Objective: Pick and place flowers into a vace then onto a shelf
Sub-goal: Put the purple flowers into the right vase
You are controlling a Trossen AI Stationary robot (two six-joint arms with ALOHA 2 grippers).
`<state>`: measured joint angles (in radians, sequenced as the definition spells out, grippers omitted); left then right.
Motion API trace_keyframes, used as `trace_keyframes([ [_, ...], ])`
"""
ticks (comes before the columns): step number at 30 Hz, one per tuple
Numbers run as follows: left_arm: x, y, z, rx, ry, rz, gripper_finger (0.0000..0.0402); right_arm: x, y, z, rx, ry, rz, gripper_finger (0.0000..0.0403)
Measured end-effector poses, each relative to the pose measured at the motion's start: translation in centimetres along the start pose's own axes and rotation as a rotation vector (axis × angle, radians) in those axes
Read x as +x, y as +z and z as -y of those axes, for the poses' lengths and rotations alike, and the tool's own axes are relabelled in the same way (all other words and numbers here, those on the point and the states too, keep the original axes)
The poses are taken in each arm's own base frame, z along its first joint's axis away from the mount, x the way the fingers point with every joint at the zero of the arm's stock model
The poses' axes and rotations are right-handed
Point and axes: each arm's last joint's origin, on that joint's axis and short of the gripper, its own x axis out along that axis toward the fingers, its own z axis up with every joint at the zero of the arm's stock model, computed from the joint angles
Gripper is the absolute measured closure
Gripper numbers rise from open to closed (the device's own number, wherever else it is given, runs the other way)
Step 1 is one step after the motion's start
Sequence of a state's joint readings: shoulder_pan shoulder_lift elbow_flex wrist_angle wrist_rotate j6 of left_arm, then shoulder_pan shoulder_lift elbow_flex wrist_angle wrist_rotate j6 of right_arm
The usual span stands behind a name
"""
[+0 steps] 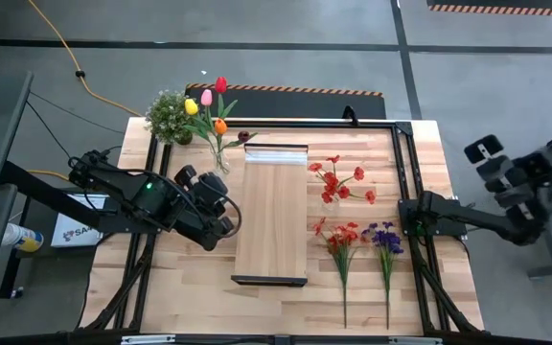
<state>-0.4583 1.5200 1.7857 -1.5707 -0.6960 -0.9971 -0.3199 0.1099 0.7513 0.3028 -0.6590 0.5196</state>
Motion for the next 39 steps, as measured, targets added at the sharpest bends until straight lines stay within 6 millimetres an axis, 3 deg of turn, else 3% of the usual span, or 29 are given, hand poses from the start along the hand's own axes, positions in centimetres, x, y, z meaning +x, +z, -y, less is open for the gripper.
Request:
trace_keyframes([
  [8,0.0,-0.1,0.0,-0.097,-0.015,-0.026,0.0250,1.2,2.5,-0.5,0.326,-0.161,-0.287,0.0289],
  [17,0.0,-0.3,0.2,-0.152,-0.059,-0.109,0.0250,2.1,1.1,0.7,0.729,-0.187,-0.510,0.0289],
  [23,-0.1,-0.5,0.3,-0.194,-0.090,-0.174,0.0250,1.3,0.2,0.5,0.919,-0.252,-0.589,0.0289],
  [32,-0.1,-0.5,0.3,-0.216,-0.093,-0.184,0.0250,0.5,-0.8,0.1,1.077,-0.386,-0.649,0.0289],
  [39,-0.1,-0.5,0.3,-0.238,-0.097,-0.198,0.0250,0.8,-0.3,-0.7,1.070,-0.403,-0.633,0.0289],
])
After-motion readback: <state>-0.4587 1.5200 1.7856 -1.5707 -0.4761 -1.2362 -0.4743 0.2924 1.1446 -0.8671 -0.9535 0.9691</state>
